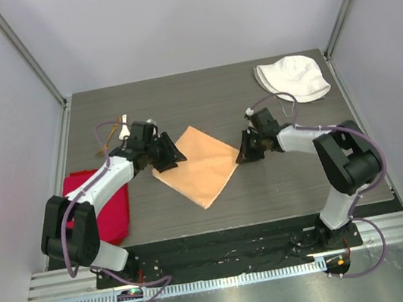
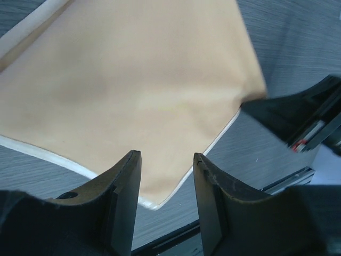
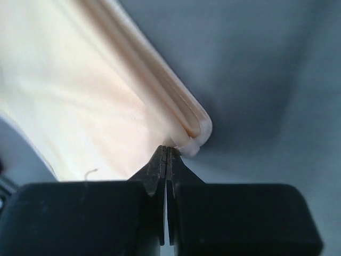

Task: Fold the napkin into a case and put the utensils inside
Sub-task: Turn over the upper triangle folded napkin at the center of the board.

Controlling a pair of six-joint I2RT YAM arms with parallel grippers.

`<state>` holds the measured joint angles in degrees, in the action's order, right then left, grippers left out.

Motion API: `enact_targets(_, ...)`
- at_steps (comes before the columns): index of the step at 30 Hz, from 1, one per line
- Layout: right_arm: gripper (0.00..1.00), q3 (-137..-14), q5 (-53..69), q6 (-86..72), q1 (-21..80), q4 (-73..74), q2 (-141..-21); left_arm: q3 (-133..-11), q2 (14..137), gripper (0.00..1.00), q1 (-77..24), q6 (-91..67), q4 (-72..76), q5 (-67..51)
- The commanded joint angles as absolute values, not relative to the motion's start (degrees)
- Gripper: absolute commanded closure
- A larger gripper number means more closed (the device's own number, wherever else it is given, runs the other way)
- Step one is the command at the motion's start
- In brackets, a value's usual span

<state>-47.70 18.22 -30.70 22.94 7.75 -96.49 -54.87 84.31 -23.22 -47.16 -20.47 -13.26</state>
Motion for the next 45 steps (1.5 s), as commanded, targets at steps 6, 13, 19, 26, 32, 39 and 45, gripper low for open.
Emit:
enact_targets(6,0.84,-75.1,-2.0,-19.9,22.8,24.7,-103.4,-60.5,90.9,0.53,-22.9,-44.7,-18.8,-11.8)
enact_targets(13,0.71,-73.2,15.2,-24.8,34.1,24.0,-99.1,-61.6,97.2,0.60,-22.9,-43.2,-16.3,-7.4)
enact_targets(19,0.74,-61.4,21.5,-33.5,41.7,10.3,-99.3,-59.3,97.3,0.68,-22.9,-40.6,-17.1,-1.1)
enact_targets(26,0.80,-54.6,18.4,-30.2,41.3,8.6,-100.8,-53.8,95.7,0.71,-23.0,-41.0,-13.6,-0.4)
enact_targets(32,0.81,-48.3,18.2,-29.1,39.8,8.2,-99.1,-49.7,95.8,0.72,-24.1,-41.4,-11.8,-0.4)
enact_targets(39,0.80,-46.4,17.4,-29.1,39.5,14.0,-87.6,-44.1,91.5,0.72,-28.7,-45.4,-11.2,-1.2)
enact_targets(45,0.72,-55.3,18.1,-23.9,36.2,17.6,-89.4,-41.9,86.6,0.68,-31.8,-48.0,-13.0,-1.1)
